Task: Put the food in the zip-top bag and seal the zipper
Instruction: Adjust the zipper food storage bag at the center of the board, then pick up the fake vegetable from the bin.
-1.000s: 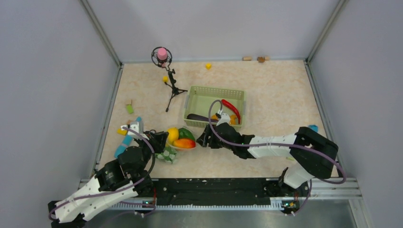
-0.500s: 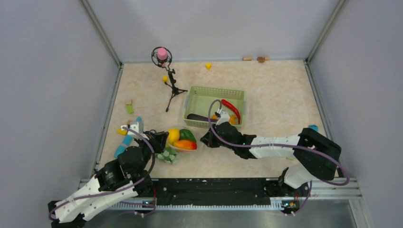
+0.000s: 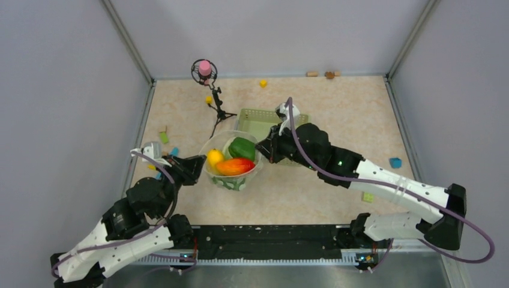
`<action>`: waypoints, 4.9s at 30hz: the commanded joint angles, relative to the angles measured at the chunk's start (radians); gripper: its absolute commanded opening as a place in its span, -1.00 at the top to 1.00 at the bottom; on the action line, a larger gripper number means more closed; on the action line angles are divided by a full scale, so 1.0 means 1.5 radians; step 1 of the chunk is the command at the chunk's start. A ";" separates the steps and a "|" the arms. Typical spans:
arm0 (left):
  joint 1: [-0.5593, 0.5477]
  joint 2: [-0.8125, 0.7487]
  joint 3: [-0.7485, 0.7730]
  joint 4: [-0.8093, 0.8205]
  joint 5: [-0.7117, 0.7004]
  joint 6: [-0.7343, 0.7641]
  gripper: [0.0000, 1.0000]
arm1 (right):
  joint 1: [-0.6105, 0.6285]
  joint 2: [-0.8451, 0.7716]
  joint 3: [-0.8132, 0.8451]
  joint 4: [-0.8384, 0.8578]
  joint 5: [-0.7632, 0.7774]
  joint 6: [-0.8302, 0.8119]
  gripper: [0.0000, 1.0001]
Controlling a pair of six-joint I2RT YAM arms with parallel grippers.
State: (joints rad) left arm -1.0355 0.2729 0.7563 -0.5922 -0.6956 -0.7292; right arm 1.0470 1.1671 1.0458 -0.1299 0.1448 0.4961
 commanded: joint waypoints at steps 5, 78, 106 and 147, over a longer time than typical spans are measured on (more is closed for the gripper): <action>0.002 0.167 0.144 -0.151 -0.065 -0.091 1.00 | 0.007 0.055 0.070 -0.193 0.155 -0.051 1.00; 0.001 -0.021 -0.105 0.080 0.024 0.096 1.00 | -0.296 0.474 0.346 -0.185 -0.282 -0.482 -0.89; 0.002 -0.047 -0.152 0.120 0.030 0.118 1.00 | -0.284 0.651 0.432 -0.415 -0.401 -0.796 -0.86; 0.002 -0.048 -0.155 0.104 0.007 0.105 1.00 | -0.279 0.515 0.278 -0.306 -0.264 -0.700 -0.72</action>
State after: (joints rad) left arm -1.0351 0.2115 0.5232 -0.4789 -0.6750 -0.5701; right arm 0.6197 1.9812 1.4746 -0.5369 -0.2596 -0.5468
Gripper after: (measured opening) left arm 0.180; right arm 0.865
